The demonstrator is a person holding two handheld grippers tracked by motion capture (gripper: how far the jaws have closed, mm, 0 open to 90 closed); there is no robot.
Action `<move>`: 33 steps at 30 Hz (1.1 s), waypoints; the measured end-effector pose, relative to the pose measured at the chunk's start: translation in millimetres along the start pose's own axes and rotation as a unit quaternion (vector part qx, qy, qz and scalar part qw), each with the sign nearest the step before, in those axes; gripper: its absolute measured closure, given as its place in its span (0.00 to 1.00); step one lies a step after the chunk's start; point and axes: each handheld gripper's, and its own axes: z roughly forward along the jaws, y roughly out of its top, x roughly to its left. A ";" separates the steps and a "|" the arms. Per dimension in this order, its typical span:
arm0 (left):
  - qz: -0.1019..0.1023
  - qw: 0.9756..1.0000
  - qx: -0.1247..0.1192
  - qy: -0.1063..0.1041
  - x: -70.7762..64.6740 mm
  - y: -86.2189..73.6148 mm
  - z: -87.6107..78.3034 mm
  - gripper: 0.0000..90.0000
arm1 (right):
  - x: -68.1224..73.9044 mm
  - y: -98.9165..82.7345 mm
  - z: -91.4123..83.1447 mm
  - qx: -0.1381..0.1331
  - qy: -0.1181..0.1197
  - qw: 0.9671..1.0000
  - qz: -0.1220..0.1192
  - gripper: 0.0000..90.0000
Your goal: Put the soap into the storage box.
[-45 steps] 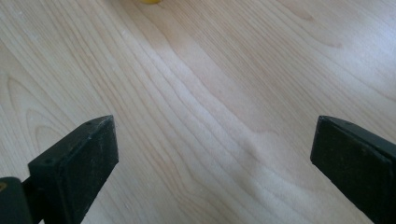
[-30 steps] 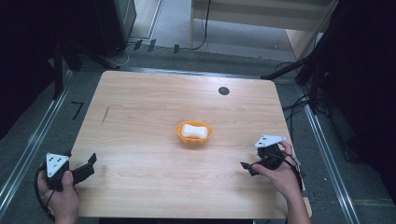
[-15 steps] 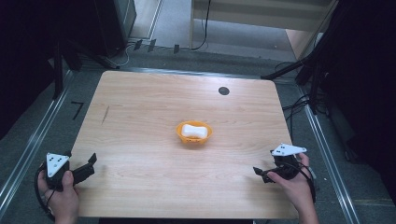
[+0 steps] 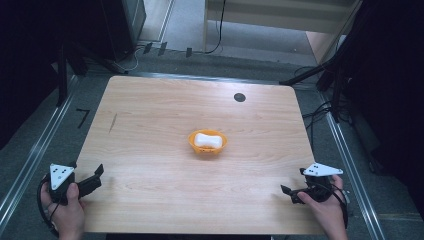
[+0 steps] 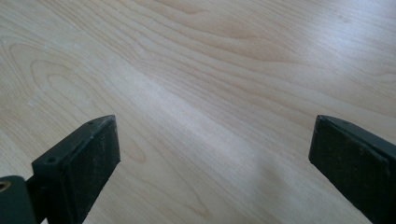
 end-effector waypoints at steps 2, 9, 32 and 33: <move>0.001 1.000 0.000 0.000 -0.1 0.0 0.0 0.15 | -0.6 -4.9 -1.5 -0.001 0.000 1.000 0.004 0.03; 0.002 1.000 0.000 -0.001 -0.5 -0.1 0.1 0.15 | -2.4 -22.5 -11.3 -0.010 -0.006 1.000 0.020 0.03; -0.003 1.000 0.004 -0.004 0.3 0.3 0.6 0.15 | -15.2 -68.2 -31.9 -0.126 -0.027 0.984 0.126 0.03; -0.003 1.000 0.004 -0.003 0.3 0.3 0.6 0.15 | -15.6 -68.6 -32.2 -0.129 -0.032 0.982 0.132 0.04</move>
